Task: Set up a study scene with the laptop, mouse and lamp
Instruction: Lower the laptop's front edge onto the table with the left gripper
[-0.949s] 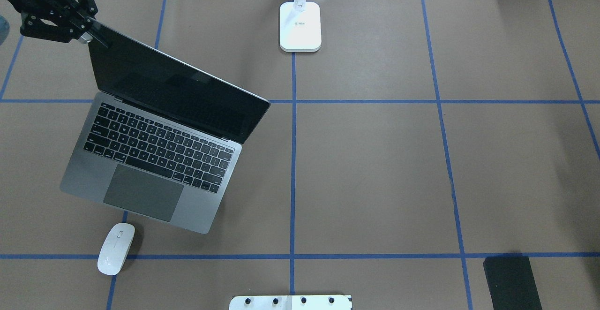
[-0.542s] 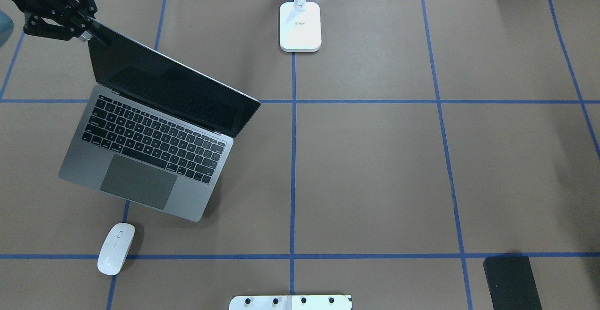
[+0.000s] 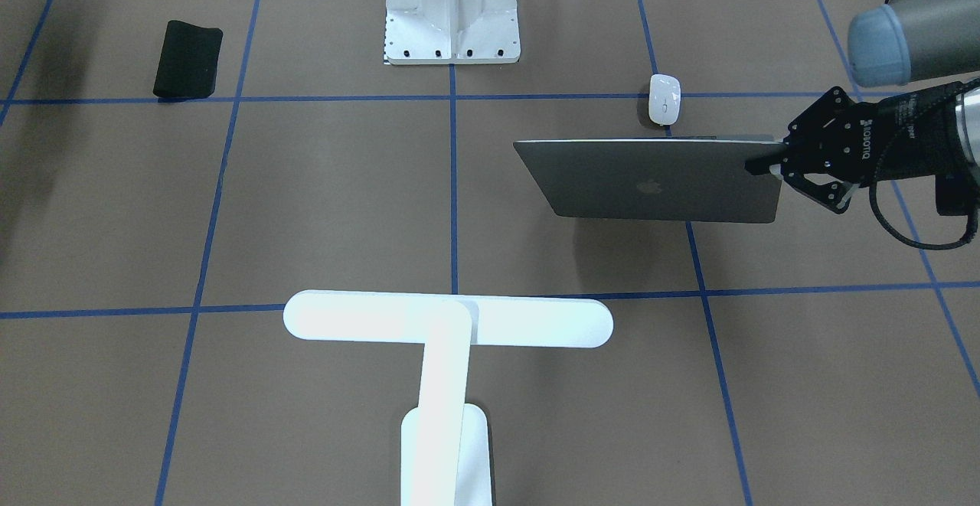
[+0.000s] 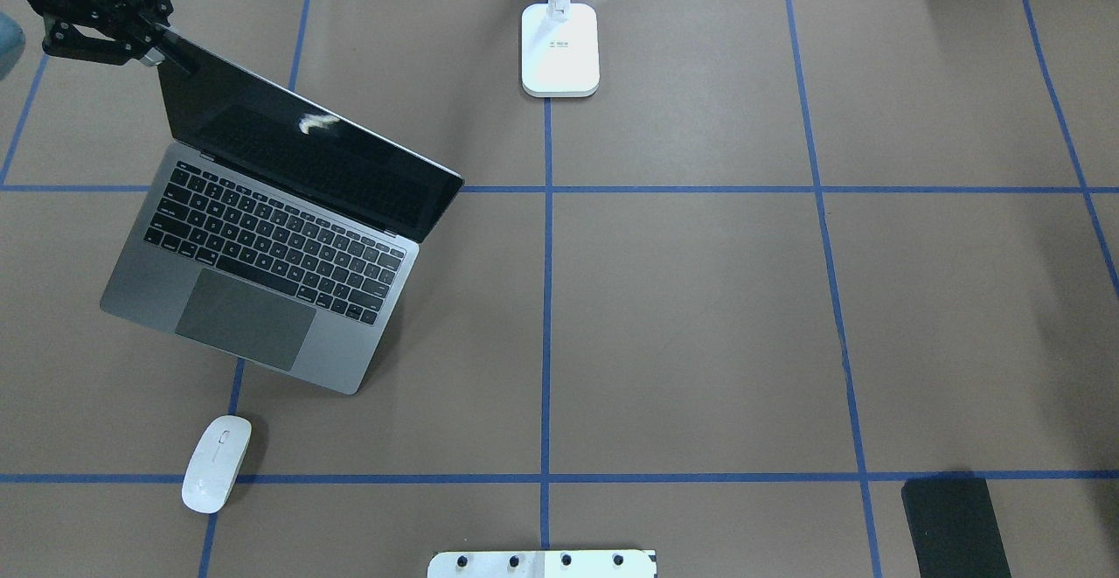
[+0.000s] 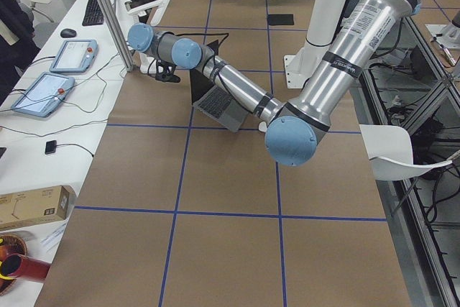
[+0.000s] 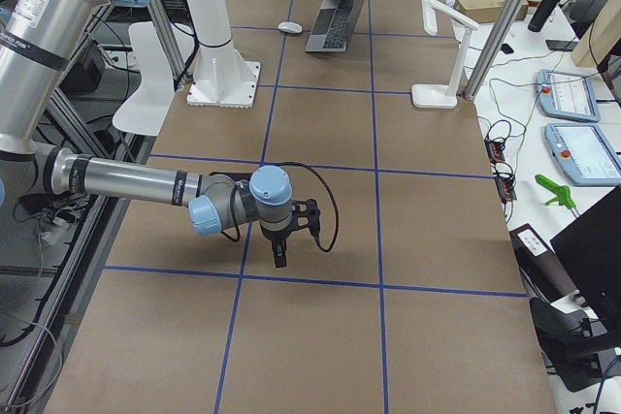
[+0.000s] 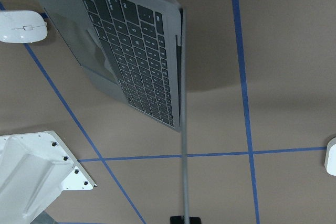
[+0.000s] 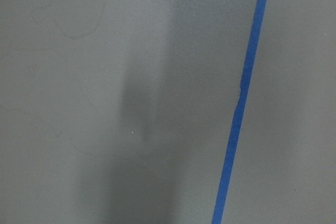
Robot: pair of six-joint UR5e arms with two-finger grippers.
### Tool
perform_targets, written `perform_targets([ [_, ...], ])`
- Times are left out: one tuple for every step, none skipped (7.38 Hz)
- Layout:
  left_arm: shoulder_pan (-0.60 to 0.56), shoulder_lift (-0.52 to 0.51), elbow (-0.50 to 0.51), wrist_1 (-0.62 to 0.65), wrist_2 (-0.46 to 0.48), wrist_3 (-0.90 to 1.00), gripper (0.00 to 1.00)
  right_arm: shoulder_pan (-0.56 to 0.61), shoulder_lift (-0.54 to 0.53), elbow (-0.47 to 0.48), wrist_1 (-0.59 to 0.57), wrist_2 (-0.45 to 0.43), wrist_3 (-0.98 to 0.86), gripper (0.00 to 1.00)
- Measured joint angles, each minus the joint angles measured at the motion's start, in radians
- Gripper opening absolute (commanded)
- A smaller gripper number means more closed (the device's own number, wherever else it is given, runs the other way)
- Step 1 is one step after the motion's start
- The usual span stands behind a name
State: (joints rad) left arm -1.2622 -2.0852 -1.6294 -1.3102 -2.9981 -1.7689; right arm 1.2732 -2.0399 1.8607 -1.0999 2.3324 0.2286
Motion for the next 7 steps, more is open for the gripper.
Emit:
perform_targets([
  [-0.001, 0.003, 0.024, -0.042, 0.008, 0.000, 0.00, 0.000, -0.001, 0.000, 0.000, 0.002, 0.000, 1.00],
  [-0.001, 0.010, 0.044, -0.087, 0.019, 0.000, 0.00, 0.000, -0.001, 0.000, 0.001, 0.003, 0.000, 1.00],
  [-0.001, 0.017, 0.055, -0.121, 0.032, 0.001, 0.00, 0.000, -0.002, 0.000, 0.000, 0.005, 0.000, 1.00],
  [-0.001, 0.021, 0.062, -0.142, 0.052, 0.003, 0.00, 0.000, -0.002, 0.000, 0.000, 0.005, 0.000, 1.00],
  [-0.001, 0.025, 0.064, -0.157, 0.068, 0.007, 0.00, 0.000, -0.002, 0.000, 0.000, 0.006, 0.000, 1.00],
  [-0.001, 0.030, 0.064, -0.169, 0.083, 0.008, 0.00, 0.000, -0.002, 0.000, 0.000, 0.006, 0.001, 1.00],
  [0.000, 0.033, 0.066, -0.183, 0.102, 0.009, 0.00, 0.000, -0.002, 0.000, 0.000, 0.007, 0.001, 1.00],
])
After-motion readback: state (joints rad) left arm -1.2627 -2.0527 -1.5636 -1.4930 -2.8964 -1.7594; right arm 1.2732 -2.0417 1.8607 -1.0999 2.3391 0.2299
